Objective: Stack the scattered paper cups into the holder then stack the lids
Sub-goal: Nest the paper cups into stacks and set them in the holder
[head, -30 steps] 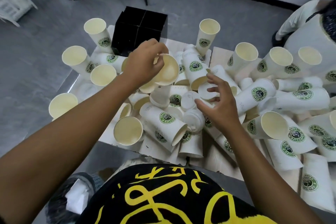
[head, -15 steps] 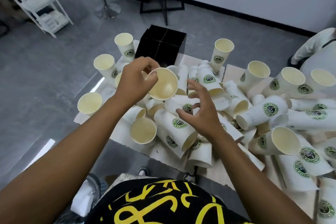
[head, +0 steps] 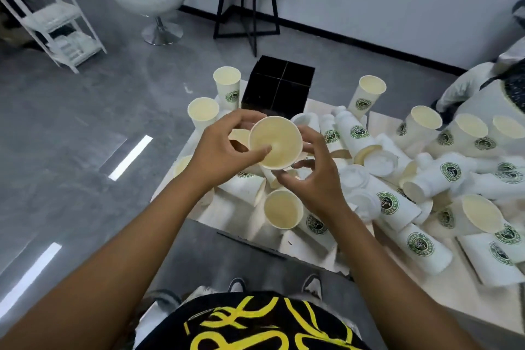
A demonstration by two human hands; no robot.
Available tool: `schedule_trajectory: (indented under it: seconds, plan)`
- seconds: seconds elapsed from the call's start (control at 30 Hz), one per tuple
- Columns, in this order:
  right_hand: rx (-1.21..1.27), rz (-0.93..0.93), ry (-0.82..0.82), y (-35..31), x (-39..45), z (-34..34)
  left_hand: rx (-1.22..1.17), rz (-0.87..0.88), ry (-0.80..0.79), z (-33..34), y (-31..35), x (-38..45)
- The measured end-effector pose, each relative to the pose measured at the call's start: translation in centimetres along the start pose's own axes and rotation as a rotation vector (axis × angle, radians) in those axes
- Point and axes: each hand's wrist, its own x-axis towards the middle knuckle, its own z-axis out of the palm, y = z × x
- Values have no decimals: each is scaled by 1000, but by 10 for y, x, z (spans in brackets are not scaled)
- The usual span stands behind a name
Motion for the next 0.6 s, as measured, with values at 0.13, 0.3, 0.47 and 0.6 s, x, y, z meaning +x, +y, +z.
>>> schedule_trajectory:
  seconds: [0.13,0.3,0.47,0.6]
  plan:
    - [14,11,11,-12,-1,21,-15,41,-135,-25,-13,-13]
    - [17,23,-33,-17,0,43,13,45,-130,-40,-29,-17]
    - [17,49,-77,-14,-4,52,-29,5,-146,-41,-49,-22]
    - [30,101,-109,-8,-15,51,-27,-1,-176,-35,-60,-29]
